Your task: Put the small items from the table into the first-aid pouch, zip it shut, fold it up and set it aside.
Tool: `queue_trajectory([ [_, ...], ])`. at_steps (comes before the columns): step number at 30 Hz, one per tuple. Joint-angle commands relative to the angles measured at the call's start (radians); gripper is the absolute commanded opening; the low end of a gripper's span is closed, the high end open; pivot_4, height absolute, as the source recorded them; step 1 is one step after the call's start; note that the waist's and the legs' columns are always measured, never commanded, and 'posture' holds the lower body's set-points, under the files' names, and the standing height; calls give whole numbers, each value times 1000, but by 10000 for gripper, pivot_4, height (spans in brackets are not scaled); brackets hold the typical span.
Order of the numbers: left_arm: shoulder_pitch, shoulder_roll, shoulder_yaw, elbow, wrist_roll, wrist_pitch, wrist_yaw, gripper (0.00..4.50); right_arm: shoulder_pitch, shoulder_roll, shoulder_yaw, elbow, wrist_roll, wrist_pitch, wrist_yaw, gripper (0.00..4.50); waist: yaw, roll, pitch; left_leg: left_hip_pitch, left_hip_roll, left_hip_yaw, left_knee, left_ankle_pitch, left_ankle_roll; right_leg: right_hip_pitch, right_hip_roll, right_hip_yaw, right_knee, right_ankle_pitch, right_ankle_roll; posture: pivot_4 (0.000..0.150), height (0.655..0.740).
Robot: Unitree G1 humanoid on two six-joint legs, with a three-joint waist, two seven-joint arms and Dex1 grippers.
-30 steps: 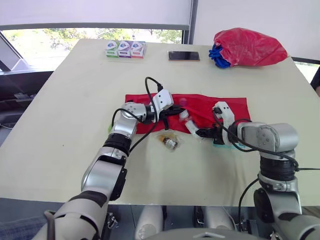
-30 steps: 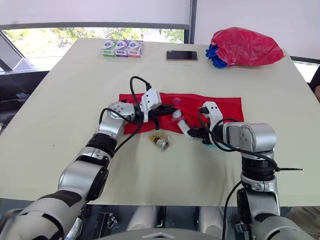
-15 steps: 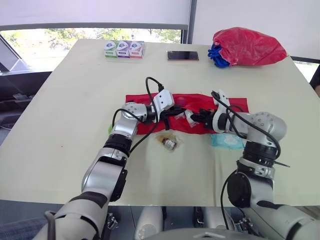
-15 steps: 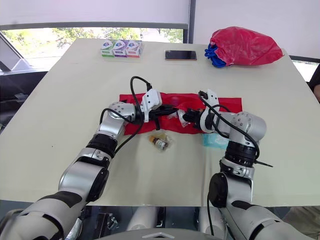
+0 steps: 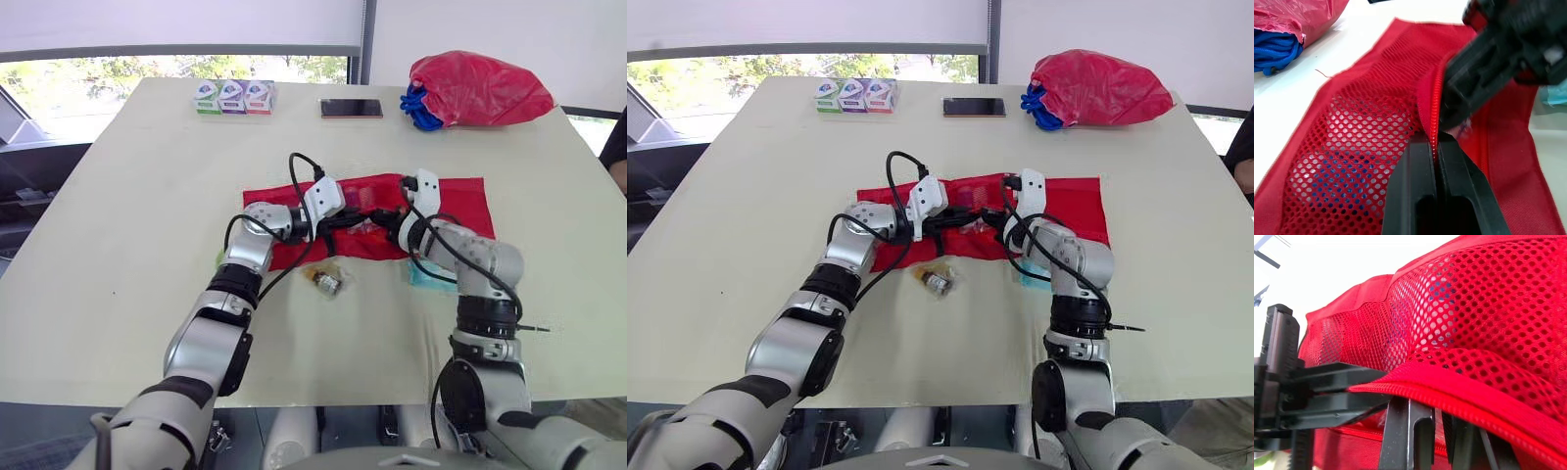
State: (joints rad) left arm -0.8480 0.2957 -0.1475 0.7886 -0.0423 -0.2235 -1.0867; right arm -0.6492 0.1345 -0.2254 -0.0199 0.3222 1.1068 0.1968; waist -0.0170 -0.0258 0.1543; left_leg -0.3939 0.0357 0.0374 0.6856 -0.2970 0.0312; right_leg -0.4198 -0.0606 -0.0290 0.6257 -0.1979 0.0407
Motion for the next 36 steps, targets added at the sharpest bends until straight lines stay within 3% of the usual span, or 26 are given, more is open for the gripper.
queue_trajectory([
  [1, -14, -10, 1, -35, -12, -9, -6, 0, 15, -1, 44, -40, 43, -20, 34, 8516, 1, 0, 0, 0, 0, 0, 0, 0, 0, 0, 0, 0, 0, 0, 0, 1500, 7400],
  [3, -18, -9, 1, -26, -10, -12, -7, 0, 29, -37, 64, -63, 49, -3, 52, 16546, 3, 0, 0, 0, 0, 0, 0, 0, 1, 0, 0, 0, 0, 0, 0, 1500, 7400],
  [12, -41, 15, 14, 27, -5, -27, 7, 0, 113, -356, 171, -267, 142, 56, 275, 16546, 3, 0, 0, 0, 0, 0, 0, -1, 1, 0, 0, 0, -1, 0, 0, 1500, 7400],
  [19, -61, 27, 21, 67, -5, -49, 24, 0, 259, -582, 195, -398, 161, -293, 557, 16546, 5, 0, 0, 1, 0, -1, 1, -1, 1, 0, 0, 0, -2, 0, 0, 1500, 7400],
  [24, -65, 40, 22, 81, -4, -62, 23, 0, 353, -707, 66, -423, 256, -474, 759, 16546, 7, -1, 0, 1, 0, 0, 1, -1, 1, 1, 0, 0, -3, 0, 0, 1500, 7400],
  [27, -64, 49, 24, 87, -5, -69, 20, 0, 397, -847, -10, -359, 277, -567, 939, 28807, 9, -1, 0, 1, 0, 0, 2, -1, 1, 1, 0, 0, -3, 0, 0, 1500, 7400],
  [30, -64, 53, 24, 92, -5, -73, 18, 0, 392, -946, -97, -286, 341, -606, 1063, 44362, 11, -1, 1, 2, 0, 0, 2, -1, 1, 2, 0, 0, -3, 0, 0, 1500, 7400],
  [36, -66, 60, 21, 102, -4, -77, 8, 0, 375, -1070, -161, -181, 362, -715, 1232, 44362, 11, -1, 1, 3, 0, 0, 2, -1, 1, 2, 0, 1, -3, 0, 0, 1500, 7400],
])
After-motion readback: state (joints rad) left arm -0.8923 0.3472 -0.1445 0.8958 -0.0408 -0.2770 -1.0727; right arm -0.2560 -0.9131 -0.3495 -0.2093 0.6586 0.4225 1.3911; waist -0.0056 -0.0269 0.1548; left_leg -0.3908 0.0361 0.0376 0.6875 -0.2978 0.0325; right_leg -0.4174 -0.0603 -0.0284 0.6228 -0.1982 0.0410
